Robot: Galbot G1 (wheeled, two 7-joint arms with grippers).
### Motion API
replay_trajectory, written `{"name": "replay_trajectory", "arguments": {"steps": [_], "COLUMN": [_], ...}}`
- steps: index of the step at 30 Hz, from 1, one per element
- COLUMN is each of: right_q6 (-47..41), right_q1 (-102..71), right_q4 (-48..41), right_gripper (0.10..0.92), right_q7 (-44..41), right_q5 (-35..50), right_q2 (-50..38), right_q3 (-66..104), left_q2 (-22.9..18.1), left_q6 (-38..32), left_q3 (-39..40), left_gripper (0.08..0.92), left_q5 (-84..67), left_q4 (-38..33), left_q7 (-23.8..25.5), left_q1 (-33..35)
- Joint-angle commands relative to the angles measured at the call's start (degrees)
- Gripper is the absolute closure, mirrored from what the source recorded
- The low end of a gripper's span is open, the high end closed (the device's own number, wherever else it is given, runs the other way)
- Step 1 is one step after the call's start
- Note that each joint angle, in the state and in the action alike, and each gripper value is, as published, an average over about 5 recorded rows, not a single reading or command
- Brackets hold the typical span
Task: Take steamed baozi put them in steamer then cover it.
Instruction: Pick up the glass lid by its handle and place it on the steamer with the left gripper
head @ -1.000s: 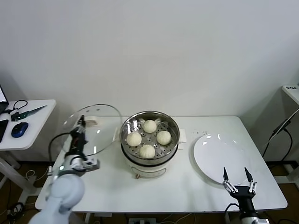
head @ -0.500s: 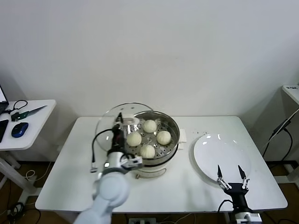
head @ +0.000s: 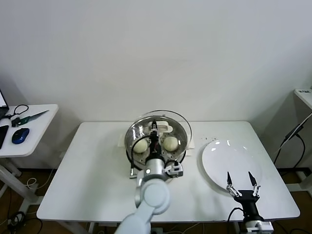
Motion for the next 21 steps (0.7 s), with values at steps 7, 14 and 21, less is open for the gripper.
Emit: {"name": "replay_trajectory", "arguments": {"steps": [7,14,21], "right_q6": [0.64,1.23,1.73], "right_q1": [-0.24,-1.00,-1.57], "right_q4": [-0.02,0.38,1.10], "right_gripper": [0.203,0.203,0.203], "right_q7": [-0.13,-0.30,-0.28], "right_q5": [0.03,0.06,-0.01], "right_q2": [0.18,0.13,0.37], "right_q3": [0.33,0.64,1.00], "left_q2": [-4.28,-2.38,-0.90], "left_q6": [0.86,0.60,0.44], "left_q3": [1.15,-0.46,-1.09], "left_gripper": [0.862,0.862,0.862], "left_q5": [4.41,4.42,4.04], "left_q4": [7.35,7.52,6.57], "left_q7": [0.79,0.50,0.45], "left_q1": [-1.16,-1.03,-0.20]}}
